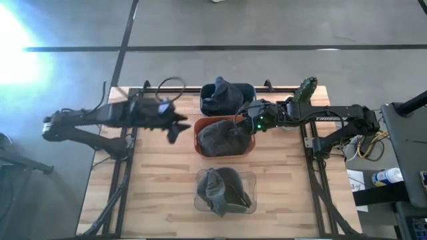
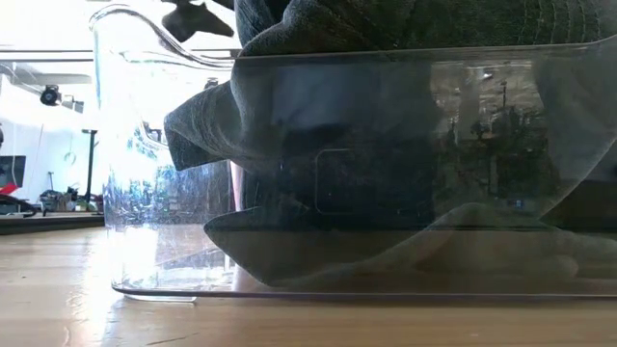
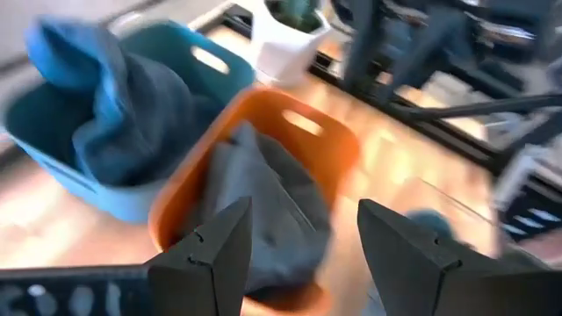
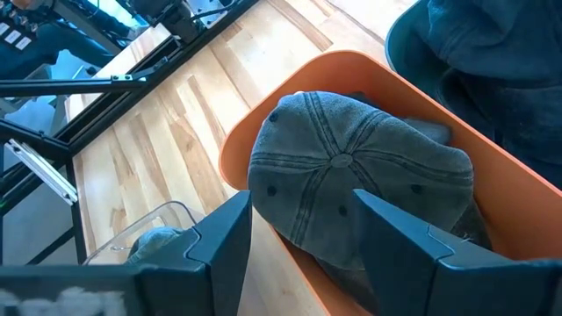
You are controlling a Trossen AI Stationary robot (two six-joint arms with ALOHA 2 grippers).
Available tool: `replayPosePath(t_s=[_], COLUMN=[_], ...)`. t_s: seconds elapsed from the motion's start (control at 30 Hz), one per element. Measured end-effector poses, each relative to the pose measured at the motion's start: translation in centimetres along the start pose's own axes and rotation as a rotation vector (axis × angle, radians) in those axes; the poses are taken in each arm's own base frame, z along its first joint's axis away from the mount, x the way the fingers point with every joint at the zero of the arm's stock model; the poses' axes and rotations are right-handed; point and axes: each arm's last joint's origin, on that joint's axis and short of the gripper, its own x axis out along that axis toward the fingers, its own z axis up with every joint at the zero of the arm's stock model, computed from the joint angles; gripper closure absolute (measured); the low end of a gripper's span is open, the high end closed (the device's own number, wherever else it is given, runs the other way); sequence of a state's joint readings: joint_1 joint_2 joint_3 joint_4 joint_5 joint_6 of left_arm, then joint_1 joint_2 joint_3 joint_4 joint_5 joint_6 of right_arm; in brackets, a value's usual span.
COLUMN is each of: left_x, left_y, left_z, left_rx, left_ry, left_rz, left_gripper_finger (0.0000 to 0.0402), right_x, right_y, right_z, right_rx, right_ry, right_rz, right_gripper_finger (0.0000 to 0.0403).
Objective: Pick & Place hat
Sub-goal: Return to Home Position
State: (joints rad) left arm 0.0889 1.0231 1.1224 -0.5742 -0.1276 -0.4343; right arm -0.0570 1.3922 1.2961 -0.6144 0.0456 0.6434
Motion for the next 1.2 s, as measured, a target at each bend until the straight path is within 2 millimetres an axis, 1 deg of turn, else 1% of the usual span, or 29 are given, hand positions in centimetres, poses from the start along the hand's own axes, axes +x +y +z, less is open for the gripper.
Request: replayPosePath(t_s=[0.1,0.13,0.2,0.37,0.5,0.77,1.0,1.2], left_x=[-1.4,-1.8,-2.2,-2.7,-2.4,-0.7,0.1,0.4], left_y=[0.0,0.1,0.3,0.7,1.2,3.4,5.4,6.6], left_z=[-2.3,-3.0,-4.3,-7.3,-9.5,-14.6,-18.1,-19.7], left_rx=[-0.091,-0.142,-0.18,-0.071,-0.026,-0.035,-0.024,-0.019], left_ry=[0.003,0.003,0.008,-0.013,-0.093,-0.298,-0.358,-0.376], left_rz=[-0.058,-0.073,-0.103,-0.193,-0.287,-0.438,-0.449,-0.424], left_gripper_finger=[0.0202,0.0202,0.0202,0.0202,0.0202,0.0202,0.0202,0.0202], right_x=[0.0,0.0,0.0,0.0,0.0,0.0,0.0,0.0], right_y=[0.0,0.0,0.0,0.0,0.0,0.0,0.0,0.0], right_z=[0.0,0.0,0.0,0.0,0.0,0.0,0.0,0.0], right_rx=[0.0,0.0,0.0,0.0,0.0,0.0,0.0,0.0], right_ry=[0.0,0.0,0.0,0.0,0.0,0.0,0.0,0.0], right_rz=[0.0,0.0,0.0,0.0,0.0,0.0,0.0,0.0], right_gripper_finger=[0.0213,0.0213,0.0213,0.0213,0.0213,0.0213,0.0213,0.0213])
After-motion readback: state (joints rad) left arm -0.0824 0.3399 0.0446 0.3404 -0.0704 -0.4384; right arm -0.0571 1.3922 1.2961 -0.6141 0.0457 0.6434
